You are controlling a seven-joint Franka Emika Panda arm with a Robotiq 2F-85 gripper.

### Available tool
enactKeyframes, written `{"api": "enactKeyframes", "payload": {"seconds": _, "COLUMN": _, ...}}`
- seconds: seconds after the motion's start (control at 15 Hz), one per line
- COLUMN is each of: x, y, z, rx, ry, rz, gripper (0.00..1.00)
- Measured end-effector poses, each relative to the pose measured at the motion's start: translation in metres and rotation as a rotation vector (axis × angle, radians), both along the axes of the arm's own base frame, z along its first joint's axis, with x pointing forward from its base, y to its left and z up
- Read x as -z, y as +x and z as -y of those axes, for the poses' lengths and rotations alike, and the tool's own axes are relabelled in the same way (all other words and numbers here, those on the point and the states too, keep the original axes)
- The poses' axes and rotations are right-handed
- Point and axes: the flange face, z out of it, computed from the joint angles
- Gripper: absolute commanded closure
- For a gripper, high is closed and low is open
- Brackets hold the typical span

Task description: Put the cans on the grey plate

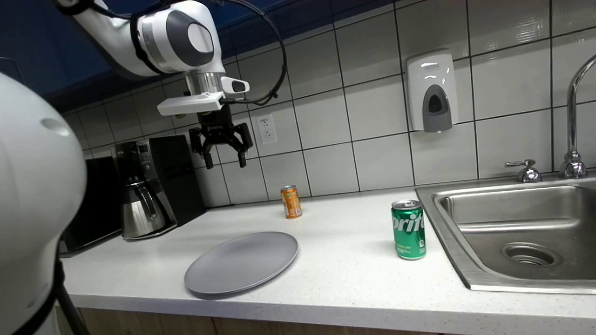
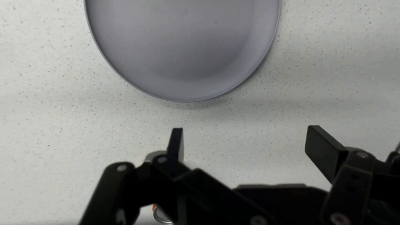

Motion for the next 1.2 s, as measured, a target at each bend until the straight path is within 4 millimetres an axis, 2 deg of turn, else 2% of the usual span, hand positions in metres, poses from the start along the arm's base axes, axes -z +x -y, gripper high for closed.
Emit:
{"api": "enactKeyframes", "payload": {"seconds": 0.8, "x": 0.041, "y": 0.035, "z": 0.015, "rx": 0.025, "ry": -0.030, "rz": 0.021, "gripper": 0.00}}
{"api": "enactKeyframes", "payload": {"seconds": 1.2, "x": 0.059, "y": 0.059, "z": 0.026, "rx": 0.052, "ry": -0.029, "rz": 0.010, "gripper": 0.00}}
